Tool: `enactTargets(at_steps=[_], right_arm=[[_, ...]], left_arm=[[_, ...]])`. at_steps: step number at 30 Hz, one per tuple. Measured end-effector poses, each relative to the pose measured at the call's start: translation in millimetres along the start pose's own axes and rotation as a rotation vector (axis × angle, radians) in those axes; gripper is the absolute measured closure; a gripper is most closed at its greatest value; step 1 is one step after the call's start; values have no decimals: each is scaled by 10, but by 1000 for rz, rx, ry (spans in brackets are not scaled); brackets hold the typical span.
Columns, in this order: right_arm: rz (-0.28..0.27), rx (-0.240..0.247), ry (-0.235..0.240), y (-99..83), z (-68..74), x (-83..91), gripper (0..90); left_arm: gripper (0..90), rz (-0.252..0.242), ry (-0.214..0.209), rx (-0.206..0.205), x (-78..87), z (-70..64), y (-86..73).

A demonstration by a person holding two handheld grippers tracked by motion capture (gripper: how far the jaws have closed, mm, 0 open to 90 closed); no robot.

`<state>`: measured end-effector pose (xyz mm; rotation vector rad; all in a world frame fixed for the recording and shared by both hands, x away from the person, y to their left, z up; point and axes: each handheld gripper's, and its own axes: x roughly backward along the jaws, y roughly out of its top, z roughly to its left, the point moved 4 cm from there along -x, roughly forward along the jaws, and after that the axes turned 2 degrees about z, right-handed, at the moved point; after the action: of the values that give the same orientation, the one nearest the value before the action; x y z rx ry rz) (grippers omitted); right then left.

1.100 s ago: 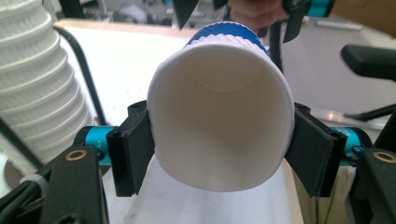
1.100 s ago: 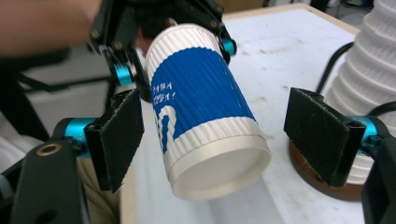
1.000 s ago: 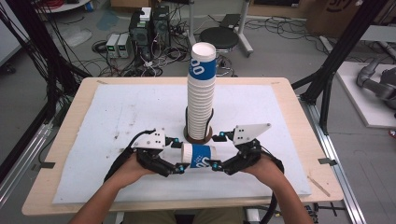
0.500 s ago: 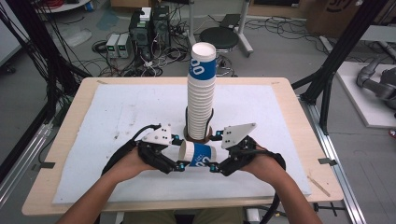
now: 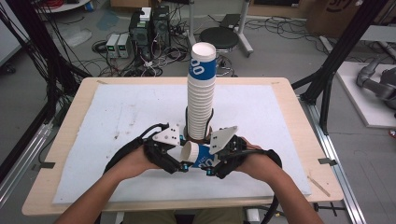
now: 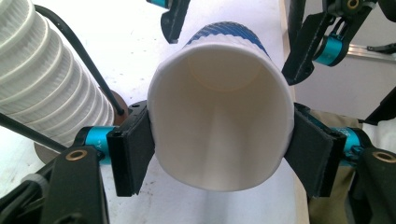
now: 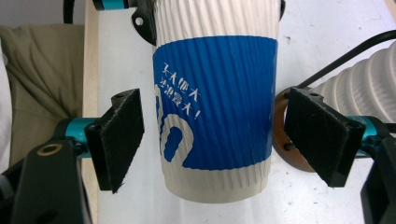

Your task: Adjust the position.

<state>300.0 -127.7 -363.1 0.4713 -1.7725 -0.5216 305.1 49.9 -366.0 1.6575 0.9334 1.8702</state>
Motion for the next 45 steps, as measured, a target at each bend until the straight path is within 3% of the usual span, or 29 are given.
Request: enactTargets(at_steps=[15, 20, 26, 29, 37, 45], right_arm=[[64, 27, 17, 31, 22, -124, 208], [87, 52, 22, 39, 36, -177, 272], [100, 47, 27, 51, 53, -228, 285], [101, 31, 40, 41, 45, -239, 286], [97, 9, 45, 14, 43, -246, 279], [33, -47, 67, -90, 57, -255, 280]], left_arm=[[299, 36, -24, 4, -53, -12, 33], [299, 52, -23, 5, -66, -16, 44], [297, 74, -20, -4, -87, -34, 61], [261, 75, -16, 10, -100, -36, 64], [213, 27, -7, 22, -130, -43, 62], [200, -43, -17, 6, -62, -43, 72]])
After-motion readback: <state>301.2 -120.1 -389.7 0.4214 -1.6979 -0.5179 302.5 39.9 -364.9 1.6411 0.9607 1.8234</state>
